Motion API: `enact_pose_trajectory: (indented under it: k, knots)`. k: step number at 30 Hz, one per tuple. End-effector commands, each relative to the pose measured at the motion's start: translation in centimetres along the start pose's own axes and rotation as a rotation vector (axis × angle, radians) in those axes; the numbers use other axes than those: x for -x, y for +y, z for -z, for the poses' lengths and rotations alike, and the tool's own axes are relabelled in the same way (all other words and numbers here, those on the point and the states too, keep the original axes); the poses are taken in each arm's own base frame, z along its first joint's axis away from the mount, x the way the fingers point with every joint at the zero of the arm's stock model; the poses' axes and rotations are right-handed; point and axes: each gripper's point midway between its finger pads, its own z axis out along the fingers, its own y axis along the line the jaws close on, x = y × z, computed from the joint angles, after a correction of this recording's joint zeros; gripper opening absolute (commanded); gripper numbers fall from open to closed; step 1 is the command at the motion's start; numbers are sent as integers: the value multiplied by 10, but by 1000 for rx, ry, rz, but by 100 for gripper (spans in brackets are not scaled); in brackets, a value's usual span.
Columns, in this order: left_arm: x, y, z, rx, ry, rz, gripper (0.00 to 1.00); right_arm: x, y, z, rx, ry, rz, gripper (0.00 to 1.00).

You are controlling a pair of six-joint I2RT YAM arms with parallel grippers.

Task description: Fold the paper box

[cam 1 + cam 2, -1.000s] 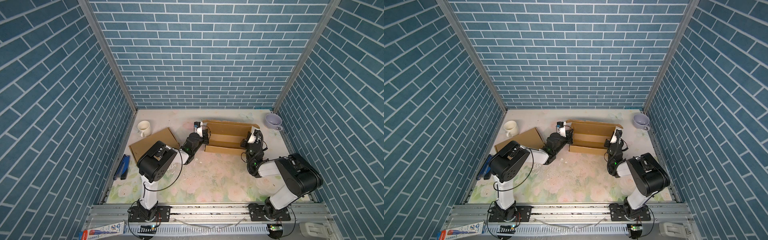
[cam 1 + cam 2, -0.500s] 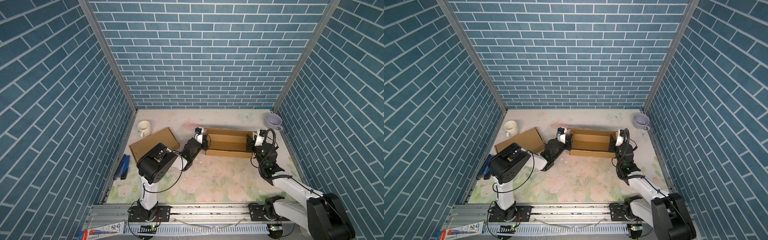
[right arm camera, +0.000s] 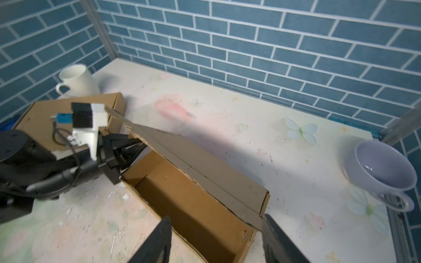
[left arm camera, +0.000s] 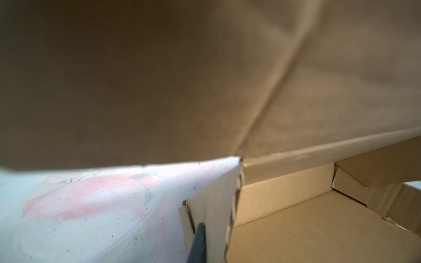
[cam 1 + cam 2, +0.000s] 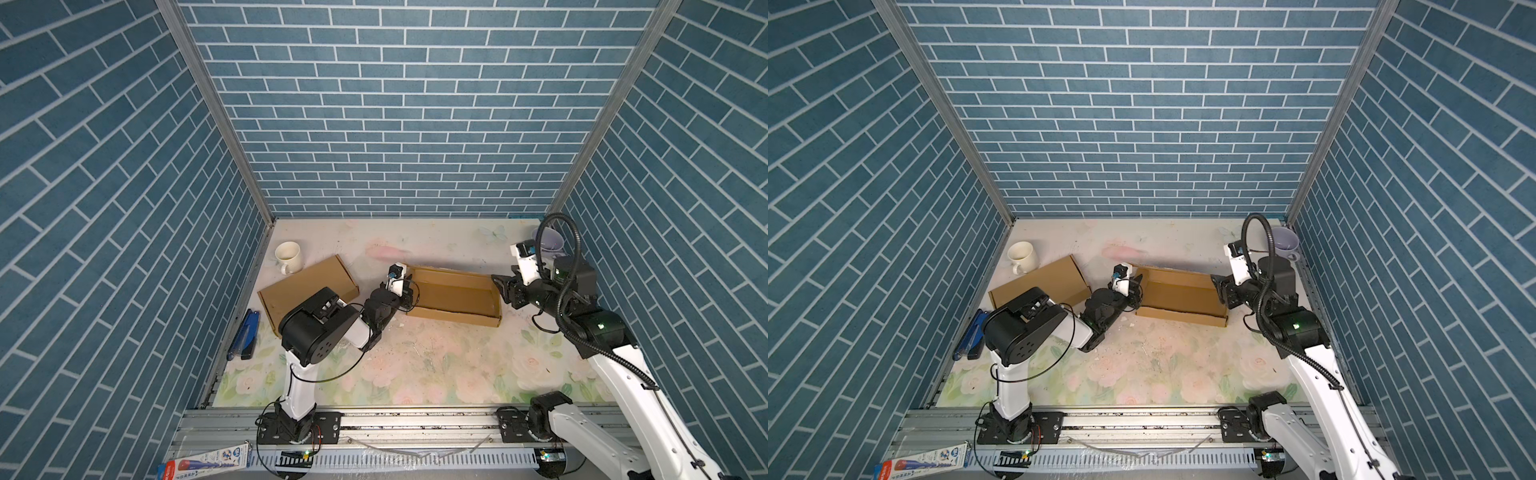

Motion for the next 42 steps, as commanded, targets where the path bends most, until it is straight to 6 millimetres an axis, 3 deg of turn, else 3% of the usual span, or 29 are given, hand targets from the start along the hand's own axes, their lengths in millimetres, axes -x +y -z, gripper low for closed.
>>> enact_pose_trajectory:
  k: [1,7,14,19,24,29,34,42]
  knots:
    - [-74,14,16,47,218,-48,0,-38,19,-8,133,254,149,64]
    - [-76,15,17,49,215,-56,0,-23,46,-38,299,315,236,64]
    - [-79,16,19,52,223,-67,0,-29,72,-64,462,386,239,57]
    - [-79,18,21,61,220,-76,0,-29,79,-83,503,387,215,34]
    - [-69,19,25,72,201,-84,1,-49,81,-92,526,433,220,10]
    - [-50,19,30,78,169,-83,19,-73,80,-91,527,459,249,5]
    - [-21,32,54,150,116,-71,42,-94,77,-95,509,463,290,5]
    - [26,43,91,226,97,-47,49,-121,87,-103,543,473,273,6]
